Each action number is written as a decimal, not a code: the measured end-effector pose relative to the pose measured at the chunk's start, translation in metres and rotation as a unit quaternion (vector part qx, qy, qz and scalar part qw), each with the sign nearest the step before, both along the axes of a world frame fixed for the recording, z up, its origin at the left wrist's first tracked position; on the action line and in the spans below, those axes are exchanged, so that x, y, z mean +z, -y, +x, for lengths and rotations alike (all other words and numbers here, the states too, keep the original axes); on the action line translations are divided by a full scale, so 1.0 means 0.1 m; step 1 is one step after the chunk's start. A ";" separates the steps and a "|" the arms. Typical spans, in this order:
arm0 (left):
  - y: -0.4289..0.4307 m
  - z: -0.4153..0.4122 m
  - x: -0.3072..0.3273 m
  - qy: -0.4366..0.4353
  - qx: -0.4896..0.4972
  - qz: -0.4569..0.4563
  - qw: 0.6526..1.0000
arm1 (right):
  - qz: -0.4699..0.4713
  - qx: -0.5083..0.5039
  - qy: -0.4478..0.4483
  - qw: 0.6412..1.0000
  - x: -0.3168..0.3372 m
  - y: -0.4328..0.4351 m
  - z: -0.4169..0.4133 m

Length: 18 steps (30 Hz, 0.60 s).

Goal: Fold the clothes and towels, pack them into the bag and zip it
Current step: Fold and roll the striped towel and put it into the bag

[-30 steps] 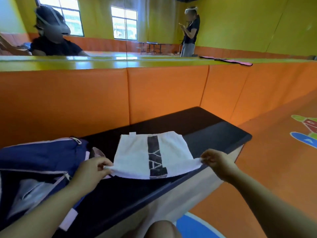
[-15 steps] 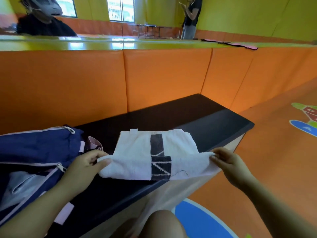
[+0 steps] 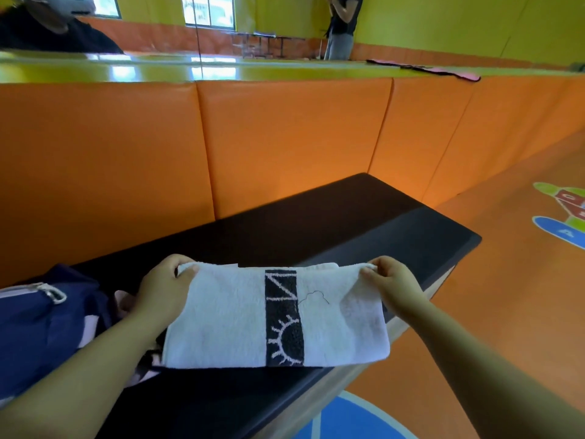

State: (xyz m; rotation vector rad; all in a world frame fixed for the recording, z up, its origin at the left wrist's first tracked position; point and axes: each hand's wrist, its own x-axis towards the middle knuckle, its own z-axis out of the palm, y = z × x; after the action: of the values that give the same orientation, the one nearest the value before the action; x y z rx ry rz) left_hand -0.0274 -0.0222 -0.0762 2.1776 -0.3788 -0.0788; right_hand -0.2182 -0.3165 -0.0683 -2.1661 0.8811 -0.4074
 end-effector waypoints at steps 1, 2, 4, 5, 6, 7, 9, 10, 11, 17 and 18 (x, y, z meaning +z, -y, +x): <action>0.05 0.05 -0.05 -0.003 -0.002 0.008 1.000 | 0.002 -0.001 -0.011 1.000 -0.03 0.04 0.07; 0.10 0.09 -0.10 -0.009 -0.003 0.016 1.000 | 0.002 0.001 -0.028 1.000 -0.07 0.08 0.13; 0.15 0.16 -0.22 -0.023 -0.002 0.029 0.999 | -0.002 0.015 -0.067 0.998 -0.16 0.16 0.24; 0.17 0.18 -0.29 -0.027 0.002 0.034 0.999 | 0.003 0.023 -0.085 0.996 -0.19 0.18 0.28; 0.18 0.18 -0.35 -0.029 0.008 0.041 0.999 | 0.013 0.033 -0.099 0.994 -0.22 0.20 0.31; 0.18 0.18 -0.40 -0.028 0.014 0.049 0.998 | 0.023 0.046 -0.109 0.993 -0.23 0.21 0.32; 0.19 0.17 -0.45 -0.021 0.023 0.065 0.997 | 0.042 0.075 -0.126 0.988 -0.24 0.24 0.35; 0.20 0.17 -0.47 -0.015 0.024 0.074 0.997 | 0.045 0.090 -0.137 0.985 -0.24 0.24 0.36; 0.20 0.16 -0.47 -0.007 0.024 0.084 0.996 | 0.042 0.104 -0.148 0.983 -0.23 0.24 0.38; 0.18 0.13 -0.46 0.014 0.018 0.103 0.994 | 0.064 0.123 -0.119 0.983 -0.17 0.20 0.44; 0.18 0.12 -0.46 0.012 0.016 0.103 0.994 | 0.063 0.127 -0.117 0.983 -0.17 0.20 0.45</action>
State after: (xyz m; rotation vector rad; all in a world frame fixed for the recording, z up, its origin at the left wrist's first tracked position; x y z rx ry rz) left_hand -0.0153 -0.0398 -0.1223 2.3894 -0.3632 -0.0784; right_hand -0.1734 -0.3367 -0.0851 -2.2005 0.7199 0.0307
